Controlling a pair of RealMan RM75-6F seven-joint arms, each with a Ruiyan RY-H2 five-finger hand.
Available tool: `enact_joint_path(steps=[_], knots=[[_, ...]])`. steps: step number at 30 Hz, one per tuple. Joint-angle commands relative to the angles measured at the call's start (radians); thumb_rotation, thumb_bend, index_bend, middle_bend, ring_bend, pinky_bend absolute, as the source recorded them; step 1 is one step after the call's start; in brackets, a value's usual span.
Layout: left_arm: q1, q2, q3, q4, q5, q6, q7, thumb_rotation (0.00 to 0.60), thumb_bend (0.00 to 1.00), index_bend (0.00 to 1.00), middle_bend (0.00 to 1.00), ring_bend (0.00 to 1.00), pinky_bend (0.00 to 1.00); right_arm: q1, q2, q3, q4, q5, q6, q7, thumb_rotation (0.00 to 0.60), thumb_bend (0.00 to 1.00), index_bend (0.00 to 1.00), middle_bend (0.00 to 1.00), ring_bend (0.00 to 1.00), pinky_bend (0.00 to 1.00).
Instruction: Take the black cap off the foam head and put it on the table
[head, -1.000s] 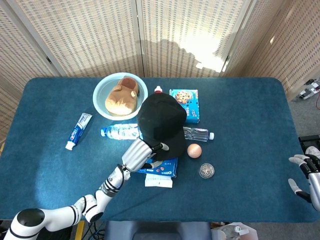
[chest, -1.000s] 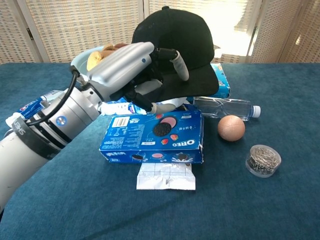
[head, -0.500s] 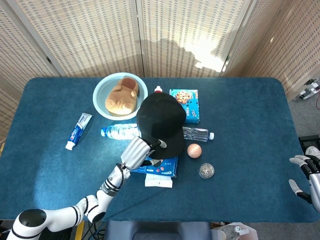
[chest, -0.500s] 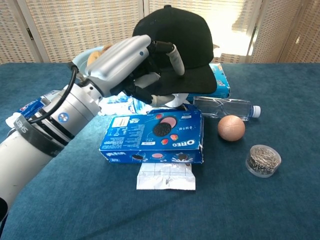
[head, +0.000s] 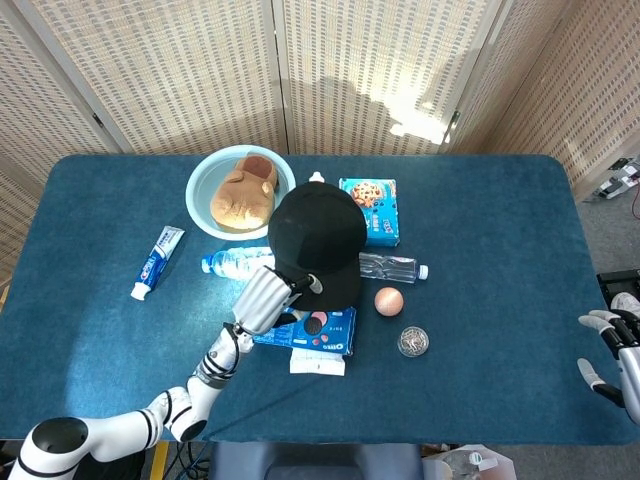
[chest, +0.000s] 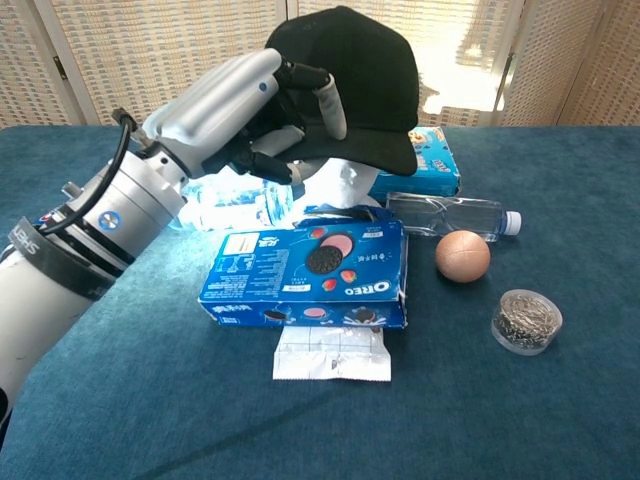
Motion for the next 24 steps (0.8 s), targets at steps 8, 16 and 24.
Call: enact_joint_path(steps=[8,16,24], knots=[[-0.005,0.054,-0.044,-0.093,-0.035,-0.007,0.003,0.6,0.43,0.67,1.0,1.0,1.0,0.0,-0.001,0.002,0.001,0.003,-0.001,0.002,0.6,0.27,0.33,0.29,0.19,0.3],[-0.036,0.07,-0.097,-0.139,-0.058,-0.017,0.023,0.6,0.43,0.68,1.0,1.0,1.0,-0.003,0.002,0.003,-0.001,0.003,0.004,0.002,0.6,0.28,0.33,0.29,0.19,0.3],[-0.1,0.061,-0.173,-0.134,-0.091,-0.04,0.066,0.6,0.43,0.68,1.0,1.0,1.0,-0.005,-0.003,0.001,0.0,0.001,0.005,0.002,0.6,0.28,0.33,0.29,0.19,0.3]])
